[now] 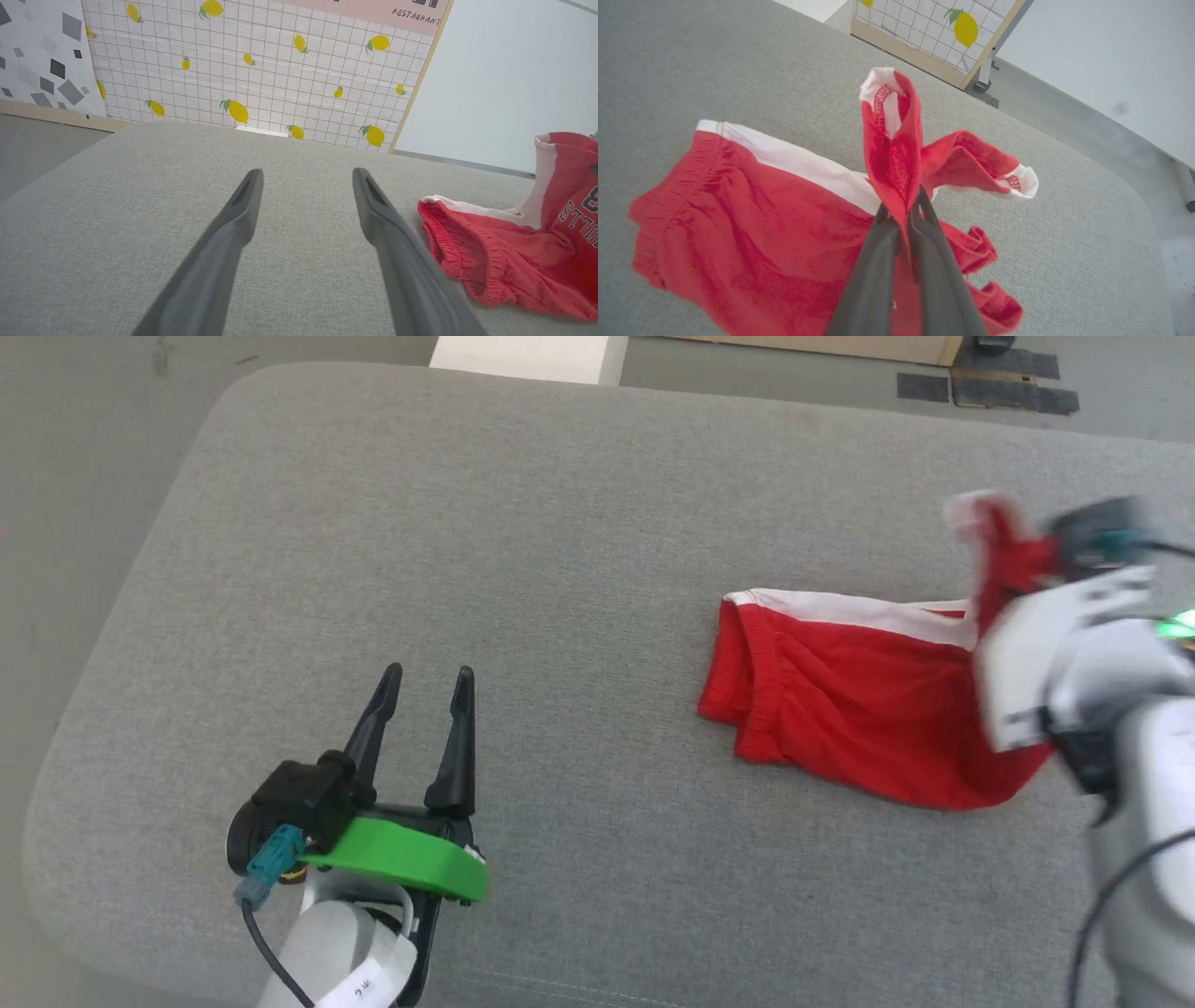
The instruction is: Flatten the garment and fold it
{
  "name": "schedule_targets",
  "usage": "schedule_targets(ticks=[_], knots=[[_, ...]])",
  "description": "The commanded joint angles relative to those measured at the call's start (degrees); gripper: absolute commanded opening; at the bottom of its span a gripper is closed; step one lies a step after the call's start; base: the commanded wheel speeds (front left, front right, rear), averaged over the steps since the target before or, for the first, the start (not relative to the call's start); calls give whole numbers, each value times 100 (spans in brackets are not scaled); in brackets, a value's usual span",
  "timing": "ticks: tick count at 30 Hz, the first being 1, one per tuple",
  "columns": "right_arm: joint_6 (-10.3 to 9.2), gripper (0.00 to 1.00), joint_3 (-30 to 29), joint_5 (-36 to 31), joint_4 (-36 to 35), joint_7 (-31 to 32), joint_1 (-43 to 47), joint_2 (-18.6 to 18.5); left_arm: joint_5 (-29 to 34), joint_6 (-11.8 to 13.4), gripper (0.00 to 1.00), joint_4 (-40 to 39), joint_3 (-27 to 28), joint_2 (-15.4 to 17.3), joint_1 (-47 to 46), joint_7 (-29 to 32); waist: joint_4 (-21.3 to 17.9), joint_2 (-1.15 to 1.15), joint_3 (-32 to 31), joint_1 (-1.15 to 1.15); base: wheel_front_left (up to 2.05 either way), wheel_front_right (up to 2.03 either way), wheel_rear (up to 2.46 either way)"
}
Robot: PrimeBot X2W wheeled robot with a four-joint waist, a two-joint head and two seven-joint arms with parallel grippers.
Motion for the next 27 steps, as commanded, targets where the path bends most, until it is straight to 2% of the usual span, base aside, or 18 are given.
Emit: schedule_targets(ticks=[1,4,5,6,11,17,18,19,20,27], knots=[[-8,0,305,70,-108,107,-83,-6,49,-40,100,7,-14,-14,80,-20,42,0,-21,0,0,0,0],[-8,0,1031,218,-180,307,-220,-12,29,-40,100,7,-56,-14,73,-20,114,0,-9,0,0,0,0],[-8,0,1554,307,7,404,-367,13,9,-40,100,-5,-92,-14,52,-20,191,0,31,0,0,0,0],[-8,0,1709,350,126,438,-413,52,-1,-40,100,-7,-108,-14,37,-20,231,0,57,0,0,0,0],[-8,0,2270,491,762,509,-621,216,-57,-40,100,-31,-140,-14,-38,-20,360,0,186,0,0,0,0],[-8,0,2553,612,1410,483,-788,322,-111,-40,100,-55,-136,-14,-140,-21,462,0,310,0,0,0,0],[-8,16,2569,655,1466,472,-789,331,-114,-40,100,-57,-136,-14,-145,-21,467,0,315,0,0,0,0],[-8,49,2595,727,1516,430,-792,341,-116,-40,100,-57,-133,-14,-147,-21,467,0,316,0,0,0,0],[-8,100,2608,797,1541,390,-791,351,-115,-40,100,-56,-124,-14,-144,-21,462,0,311,0,0,0,0],[-8,100,2503,1504,1124,-203,-630,470,-65,-40,100,-41,-17,-14,-33,-21,244,0,92,0,0,0,0]])
